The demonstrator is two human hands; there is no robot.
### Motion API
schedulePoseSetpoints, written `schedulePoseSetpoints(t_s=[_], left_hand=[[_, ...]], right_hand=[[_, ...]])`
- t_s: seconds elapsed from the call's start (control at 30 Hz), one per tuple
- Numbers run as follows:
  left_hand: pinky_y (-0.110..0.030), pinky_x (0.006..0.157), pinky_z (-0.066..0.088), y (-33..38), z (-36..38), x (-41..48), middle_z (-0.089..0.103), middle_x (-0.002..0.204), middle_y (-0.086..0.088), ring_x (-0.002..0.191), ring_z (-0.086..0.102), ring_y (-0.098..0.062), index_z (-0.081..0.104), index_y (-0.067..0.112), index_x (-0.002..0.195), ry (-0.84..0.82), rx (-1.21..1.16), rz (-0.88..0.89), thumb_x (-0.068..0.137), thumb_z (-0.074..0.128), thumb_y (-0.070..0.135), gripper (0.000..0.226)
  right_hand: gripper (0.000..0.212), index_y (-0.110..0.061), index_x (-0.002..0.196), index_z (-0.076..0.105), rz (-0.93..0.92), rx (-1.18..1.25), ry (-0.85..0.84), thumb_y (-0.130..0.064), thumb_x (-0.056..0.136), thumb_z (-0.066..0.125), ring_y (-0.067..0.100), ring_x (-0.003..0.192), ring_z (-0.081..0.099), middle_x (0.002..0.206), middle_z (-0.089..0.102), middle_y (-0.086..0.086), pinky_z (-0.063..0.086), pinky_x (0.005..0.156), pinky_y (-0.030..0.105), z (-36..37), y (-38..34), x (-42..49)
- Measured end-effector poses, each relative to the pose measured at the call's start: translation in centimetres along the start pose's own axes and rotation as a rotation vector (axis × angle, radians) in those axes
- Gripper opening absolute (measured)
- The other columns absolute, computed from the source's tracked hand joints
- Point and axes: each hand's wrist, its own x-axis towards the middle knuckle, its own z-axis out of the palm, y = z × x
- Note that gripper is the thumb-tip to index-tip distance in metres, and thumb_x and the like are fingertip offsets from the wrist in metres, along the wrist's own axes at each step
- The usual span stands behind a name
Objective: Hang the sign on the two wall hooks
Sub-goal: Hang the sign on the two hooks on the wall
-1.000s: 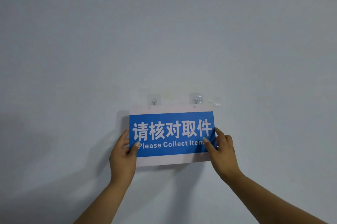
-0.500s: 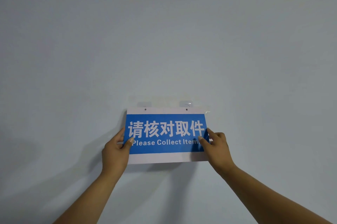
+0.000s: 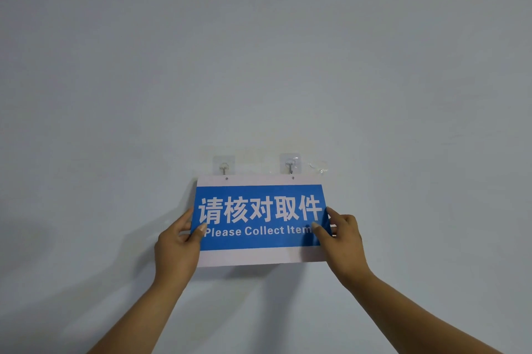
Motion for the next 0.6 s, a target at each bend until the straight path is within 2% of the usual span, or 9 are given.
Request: schedulePoseSetpoints(t_s=[0.1,0.17,0.2,0.3,0.4,0.53,0.6], left_hand=[[-0.013,0.055,0.054,0.3,0.0,0.0,0.075,0.091,0.013,0.076,0.074,-0.002,0.064,0.027,0.136,0.026,-0.047,0.009,0.095,0.068,0.017,0.043],[-0.012,0.056,0.052,0.8,0.1,0.3,0.074,0.091,0.016,0.074,0.073,0.002,0.065,0.029,0.135,0.038,-0.056,0.016,0.094,0.068,0.016,0.043],[-0.013,0.059,0.051,1.0,0.3,0.5,0.074,0.091,0.014,0.074,0.072,0.001,0.065,0.028,0.134,0.042,-0.05,0.016,0.094,0.068,0.016,0.042],[-0.027,0.068,0.056,1.5,0.7,1.3,0.074,0.094,0.003,0.078,0.068,-0.002,0.066,0.025,0.135,0.038,-0.044,0.013,0.094,0.069,0.017,0.042],[-0.021,0.06,0.051,1.5,0.8,1.6,0.074,0.102,0.0,0.077,0.068,-0.004,0.066,0.023,0.135,0.039,-0.048,0.02,0.094,0.069,0.019,0.042],[-0.019,0.058,0.048,1.1,0.8,1.4,0.072,0.104,0.001,0.077,0.066,-0.002,0.065,0.021,0.135,0.06,-0.04,0.024,0.094,0.07,0.017,0.042],[-0.02,0.059,0.048,0.8,0.7,1.2,0.071,0.104,0.002,0.08,0.069,-0.007,0.065,0.02,0.136,0.066,-0.034,0.019,0.093,0.069,0.017,0.043]], right_hand=[[0.052,-0.03,0.141,0.049,-0.039,0.026,0.022,-0.034,0.092,0.065,0.019,0.111,0.058,0.123,0.045,-0.005,0.056,0.085,0.035,-0.2,-0.4,0.0],[0.048,-0.031,0.139,0.051,-0.061,0.042,0.031,-0.033,0.093,0.065,0.018,0.109,0.058,0.122,0.045,-0.004,0.054,0.087,0.034,-0.3,-1.2,0.5],[0.045,-0.032,0.136,0.053,-0.068,0.051,0.033,-0.033,0.093,0.065,0.018,0.109,0.058,0.121,0.045,-0.003,0.053,0.088,0.035,-0.3,-1.6,0.9],[0.042,-0.028,0.135,0.055,-0.043,0.046,0.029,-0.032,0.093,0.064,0.019,0.108,0.056,0.12,0.043,-0.002,0.048,0.089,0.032,-0.4,-2.5,2.0],[0.05,-0.019,0.141,0.051,-0.01,0.003,0.035,-0.033,0.095,0.063,0.018,0.108,0.053,0.12,0.041,-0.003,0.047,0.085,0.03,-0.2,-2.5,2.4],[0.048,-0.02,0.139,0.051,-0.04,-0.047,0.036,-0.033,0.095,0.063,0.019,0.111,0.054,0.121,0.042,-0.002,0.05,0.085,0.031,0.1,-1.6,1.9],[0.048,-0.02,0.14,0.051,-0.036,-0.056,0.036,-0.034,0.095,0.062,0.018,0.11,0.054,0.121,0.042,-0.003,0.051,0.085,0.032,0.2,-1.2,1.7]])
